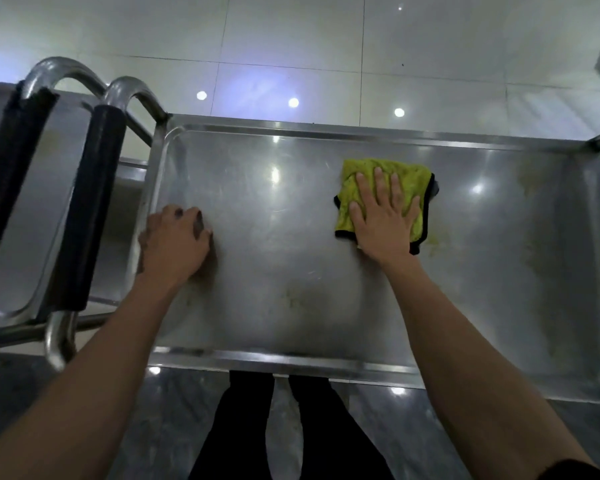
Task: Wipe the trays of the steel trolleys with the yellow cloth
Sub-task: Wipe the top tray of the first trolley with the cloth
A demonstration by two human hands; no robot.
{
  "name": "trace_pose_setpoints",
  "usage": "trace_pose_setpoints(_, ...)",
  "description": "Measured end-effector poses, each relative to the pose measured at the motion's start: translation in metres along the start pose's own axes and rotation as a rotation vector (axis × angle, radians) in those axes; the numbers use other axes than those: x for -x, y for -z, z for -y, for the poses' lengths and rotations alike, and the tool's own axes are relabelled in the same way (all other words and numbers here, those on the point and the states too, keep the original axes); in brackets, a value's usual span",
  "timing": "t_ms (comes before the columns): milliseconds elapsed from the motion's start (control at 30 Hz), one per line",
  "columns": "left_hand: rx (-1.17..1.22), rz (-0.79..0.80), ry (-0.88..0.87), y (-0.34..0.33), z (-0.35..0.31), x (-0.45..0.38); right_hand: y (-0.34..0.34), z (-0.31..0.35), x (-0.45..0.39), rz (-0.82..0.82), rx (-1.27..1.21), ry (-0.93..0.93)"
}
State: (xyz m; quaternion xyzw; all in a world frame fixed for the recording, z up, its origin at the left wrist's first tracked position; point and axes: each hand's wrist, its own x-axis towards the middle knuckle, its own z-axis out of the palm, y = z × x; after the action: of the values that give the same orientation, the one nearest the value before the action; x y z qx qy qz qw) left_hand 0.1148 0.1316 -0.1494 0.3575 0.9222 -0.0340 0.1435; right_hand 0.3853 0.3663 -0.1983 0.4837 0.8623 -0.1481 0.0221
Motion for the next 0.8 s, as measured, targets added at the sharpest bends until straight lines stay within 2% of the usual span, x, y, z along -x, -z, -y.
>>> trace_pose_setpoints(133,-0.028,0.11,-0.023,-0.005,0.011,0.009,-0.005,0.019,0.007,0.017,0.0,-0.025)
trace_pose_setpoints(267,-0.008,0.13,-0.004,-0.004,0.015,0.015,-0.012,0.051,0.014,0.038,0.002,0.0)
trace_pose_setpoints(467,0.156,0.058,-0.022,-0.006,0.038,0.015,-0.032,0.114,0.018,0.053,0.035,0.051)
trace_pose_setpoints(567,0.23,-0.05,0.111,-0.012,0.056,0.026,-0.04,0.136,0.018,0.043,0.05,0.067)
trace_pose_setpoints(633,0.22,-0.015,0.164,-0.015,0.06,0.032,-0.045,0.148,0.019,0.036,0.055,0.076)
trace_pose_setpoints(800,0.172,-0.032,0.127,-0.013,0.055,0.035,-0.057,0.201,0.022,0.022,0.081,0.157)
